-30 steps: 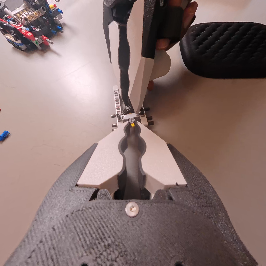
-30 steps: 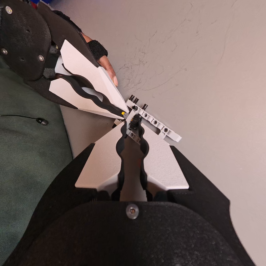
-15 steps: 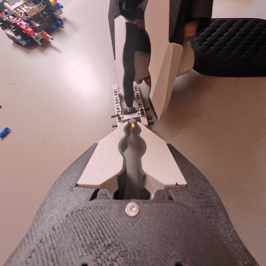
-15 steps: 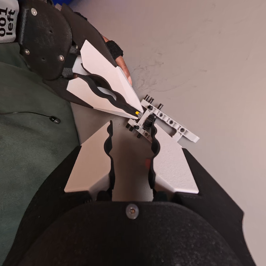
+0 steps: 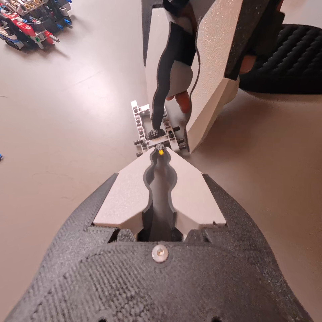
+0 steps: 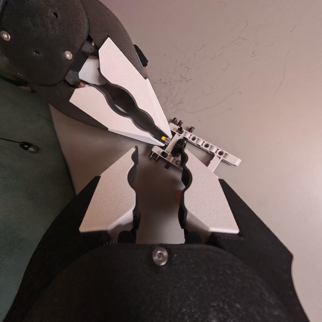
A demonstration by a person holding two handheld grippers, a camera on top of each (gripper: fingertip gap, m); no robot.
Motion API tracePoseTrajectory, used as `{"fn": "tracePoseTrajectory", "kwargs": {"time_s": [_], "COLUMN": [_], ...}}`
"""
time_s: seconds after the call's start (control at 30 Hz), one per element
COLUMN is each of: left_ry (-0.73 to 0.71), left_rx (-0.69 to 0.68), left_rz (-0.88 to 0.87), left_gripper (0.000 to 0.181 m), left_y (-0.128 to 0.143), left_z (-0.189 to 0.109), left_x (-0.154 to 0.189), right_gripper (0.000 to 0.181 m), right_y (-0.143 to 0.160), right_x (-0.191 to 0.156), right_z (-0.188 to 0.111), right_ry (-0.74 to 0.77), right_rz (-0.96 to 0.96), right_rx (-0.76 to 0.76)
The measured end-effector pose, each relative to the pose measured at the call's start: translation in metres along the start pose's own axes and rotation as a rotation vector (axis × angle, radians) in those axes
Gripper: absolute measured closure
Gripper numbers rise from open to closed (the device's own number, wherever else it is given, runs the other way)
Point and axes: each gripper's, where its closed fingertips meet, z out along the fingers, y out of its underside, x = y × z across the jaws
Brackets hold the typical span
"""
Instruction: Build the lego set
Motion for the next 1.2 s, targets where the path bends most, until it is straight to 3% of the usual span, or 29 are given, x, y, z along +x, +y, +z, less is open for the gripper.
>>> {"fn": "tracePoseTrajectory", "kwargs": {"time_s": [0.27,0.43,0.6,0.67,0.8,0.97,1.07,1.2], "left_ry": [0.035,0.058,0.068,0.069,0.069,0.055,0.048,0.044], "left_rx": [0.043,0.036,0.026,0.030,0.041,0.041,0.043,0.043], "left_rz": [0.023,-0.014,0.006,0.008,0.003,0.007,0.005,-0.007], "left_gripper": [0.163,0.171,0.178,0.180,0.181,0.181,0.181,0.181], "left_y": [0.001,0.007,0.009,0.008,0.003,0.001,0.000,0.002], "left_z": [-0.017,-0.021,-0.016,-0.014,-0.010,-0.006,-0.006,-0.007], "left_x": [0.002,-0.004,-0.001,-0.001,-0.001,-0.003,-0.005,-0.008], "right_gripper": [0.131,0.130,0.125,0.118,0.106,0.118,0.139,0.140], "right_y": [0.006,0.005,0.001,0.014,0.035,0.028,0.025,0.023], "right_x": [-0.002,-0.001,0.010,0.029,0.046,0.046,0.039,0.035], "right_z": [-0.002,-0.010,-0.033,-0.039,-0.029,-0.022,-0.017,-0.013], "right_ry": [-0.014,0.010,0.119,0.225,0.214,0.187,0.138,0.135], "right_rz": [-0.024,-0.048,-0.216,-0.357,-0.440,-0.528,-0.562,-0.586], "right_rx": [0.059,0.095,0.139,0.083,0.012,-0.017,-0.023,-0.023]}}
